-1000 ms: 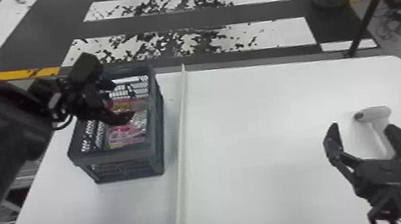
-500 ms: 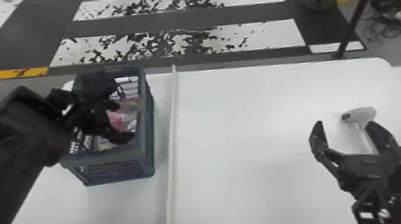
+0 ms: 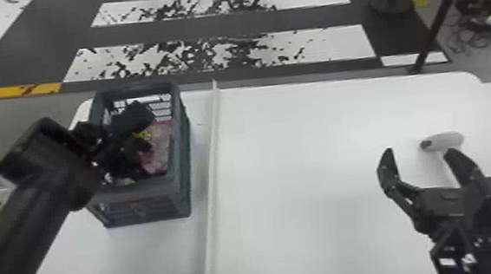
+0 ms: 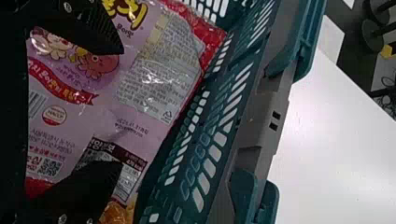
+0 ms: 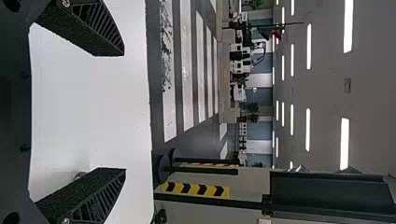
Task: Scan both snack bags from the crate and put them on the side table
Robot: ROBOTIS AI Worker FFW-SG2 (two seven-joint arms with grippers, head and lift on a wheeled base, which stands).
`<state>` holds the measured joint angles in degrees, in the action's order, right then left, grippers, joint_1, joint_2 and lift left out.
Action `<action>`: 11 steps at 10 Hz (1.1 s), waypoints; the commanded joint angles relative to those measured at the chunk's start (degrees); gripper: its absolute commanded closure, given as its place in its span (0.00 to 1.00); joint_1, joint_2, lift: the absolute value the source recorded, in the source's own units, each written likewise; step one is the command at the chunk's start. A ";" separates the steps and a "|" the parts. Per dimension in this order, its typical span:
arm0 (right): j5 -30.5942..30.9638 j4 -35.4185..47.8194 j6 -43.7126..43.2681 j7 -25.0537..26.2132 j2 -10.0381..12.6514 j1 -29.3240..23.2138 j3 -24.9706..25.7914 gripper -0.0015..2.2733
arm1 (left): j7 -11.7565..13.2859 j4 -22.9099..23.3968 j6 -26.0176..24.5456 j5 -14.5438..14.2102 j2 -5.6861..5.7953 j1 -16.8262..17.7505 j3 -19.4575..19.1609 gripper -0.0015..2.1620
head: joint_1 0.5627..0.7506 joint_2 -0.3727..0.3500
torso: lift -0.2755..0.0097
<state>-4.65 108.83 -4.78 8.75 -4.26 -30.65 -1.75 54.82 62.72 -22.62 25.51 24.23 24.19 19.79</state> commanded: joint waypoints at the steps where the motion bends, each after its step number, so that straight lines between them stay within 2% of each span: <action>1: -0.10 -0.19 0.17 -0.05 -0.13 0.15 -0.10 0.02 | 1.35 -3.31 0.33 3.14 -2.17 1.03 -0.99 0.11 | 0.70 0.57 | 0.66; 3: -0.19 -0.55 0.17 -0.05 -0.13 0.33 -0.45 0.02 | 4.42 -3.83 0.33 3.06 -2.44 1.56 -1.34 0.31 | 0.70 0.57 | 0.66; 4: -0.19 -0.55 0.35 -0.05 -0.13 0.42 -0.45 0.02 | 6.09 -3.57 0.86 2.35 -2.44 1.56 -2.48 0.55 | 0.70 0.56 | 0.66; 5: -0.19 -0.55 0.35 -0.05 -0.13 0.50 -0.45 0.02 | 6.62 -3.04 1.38 1.30 -2.44 1.39 -4.85 0.66 | 0.70 0.56 | 0.66; 6: -0.36 -0.55 0.35 -0.05 -0.22 0.50 -0.45 0.02 | 7.23 -2.60 1.38 -1.60 -2.09 1.03 -6.61 0.95 | 0.70 0.56 | 0.66; 7: -0.36 -0.63 0.35 -0.05 -0.31 0.42 -0.36 0.02 | 6.27 -0.14 1.03 -2.22 -2.09 -0.46 -9.33 0.99 | 0.70 0.56 | 0.66; 8: -0.45 -0.72 0.35 -0.05 -0.31 0.50 -0.36 0.02 | 6.44 0.39 0.68 -3.71 -2.00 -0.90 -11.18 0.99 | 0.70 0.56 | 0.66; 10: -0.54 -0.63 0.52 0.03 -0.31 0.50 -0.36 0.02 | 7.85 3.46 -1.25 -8.46 -1.21 -2.57 -16.54 0.99 | 0.70 0.58 | 0.66; 11: -0.45 -0.63 0.52 0.03 -0.31 0.50 -0.36 0.02 | 8.82 5.48 -2.66 -9.60 -0.59 -3.71 -18.48 0.99 | 0.70 0.59 | 0.66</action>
<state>-5.17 108.15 -4.30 8.77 -4.57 -30.15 -2.11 63.51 66.96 -24.46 16.79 23.28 21.19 2.61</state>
